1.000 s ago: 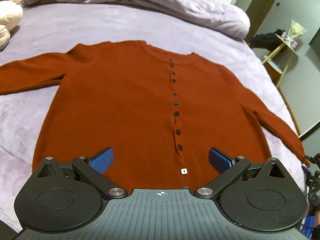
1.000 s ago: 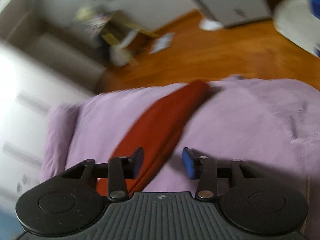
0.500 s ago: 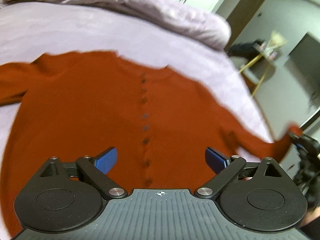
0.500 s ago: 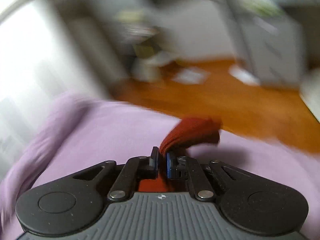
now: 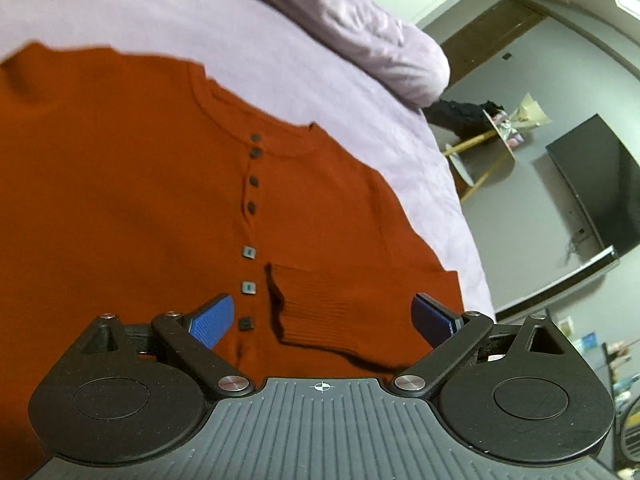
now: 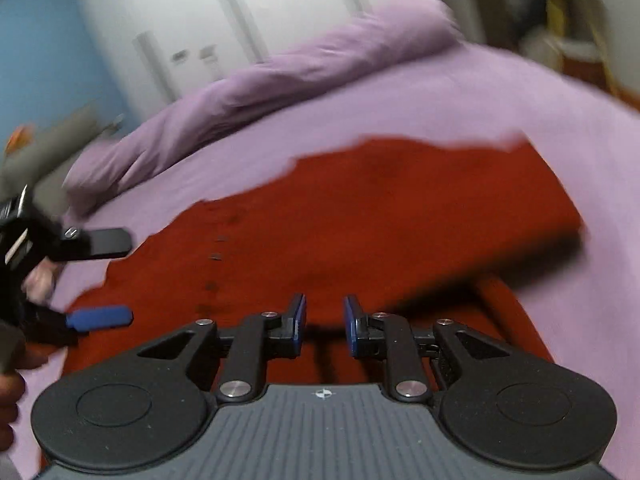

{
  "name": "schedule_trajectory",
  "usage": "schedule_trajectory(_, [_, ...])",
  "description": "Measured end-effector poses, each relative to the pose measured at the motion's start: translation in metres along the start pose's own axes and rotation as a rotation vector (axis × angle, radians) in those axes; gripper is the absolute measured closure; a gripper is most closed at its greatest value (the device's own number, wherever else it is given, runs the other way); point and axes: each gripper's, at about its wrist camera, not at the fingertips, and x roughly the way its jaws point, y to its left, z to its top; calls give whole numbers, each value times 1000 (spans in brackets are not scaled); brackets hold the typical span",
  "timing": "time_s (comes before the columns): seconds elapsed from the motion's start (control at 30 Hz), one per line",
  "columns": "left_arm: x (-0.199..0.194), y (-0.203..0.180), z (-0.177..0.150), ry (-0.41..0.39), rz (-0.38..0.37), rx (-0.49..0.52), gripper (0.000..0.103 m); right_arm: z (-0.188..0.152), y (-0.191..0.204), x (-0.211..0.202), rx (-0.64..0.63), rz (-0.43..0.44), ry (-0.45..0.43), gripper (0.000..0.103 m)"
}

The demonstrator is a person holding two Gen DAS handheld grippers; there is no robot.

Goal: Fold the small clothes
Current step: 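Grasp the cardigan sleeve cuffs with the left and right grippers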

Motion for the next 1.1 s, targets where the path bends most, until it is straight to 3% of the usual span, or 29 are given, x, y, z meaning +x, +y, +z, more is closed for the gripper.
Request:
schedule_trajectory(0.1, [21, 5, 1, 48, -19, -38, 8, -11, -30, -2, 88, -33, -1, 83])
schedule_trajectory(0.2, [35, 9, -1, 90, -9, -79, 17, -24, -50, -8, 101, 9, -26, 83])
schedule_trajectory(0.27, [37, 8, -2, 85, -28, -93, 16, -29, -49, -9, 81, 14, -35, 83])
schedule_trajectory(0.37, [51, 9, 0, 119, 14, -78, 18, -36, -47, -12, 74, 13, -54, 83])
schedule_trajectory(0.5, [63, 11, 1, 132, 11, -99, 22, -31, -44, -9, 80, 16, -64, 83])
schedule_trajectory(0.53, [64, 10, 2, 130, 5, -105, 26, -31, -46, -9, 80, 18, -65, 83])
schedule_trajectory(0.6, [71, 6, 5, 136, 32, -96, 58, -32, -47, -9, 82, 20, -68, 83])
schedule_trajectory(0.7, [81, 3, 8, 162, 51, -87, 89, -36, -45, -11, 70, 12, -73, 83])
schedule_trajectory(0.8, [83, 1, 11, 161, 49, -75, 93, -36, -42, -13, 59, 7, -74, 83])
schedule_trajectory(0.97, [54, -17, 26, 62, 29, 27, 94, -35, -42, -13, 53, 11, -71, 83])
schedule_trajectory(1.07, [25, -33, 40, -26, 132, 216, 94, -33, -41, -14, 35, 8, -62, 83])
schedule_trajectory(1.1, [14, -37, 44, -72, 217, 308, 94, -31, -41, -15, 28, 1, -56, 83])
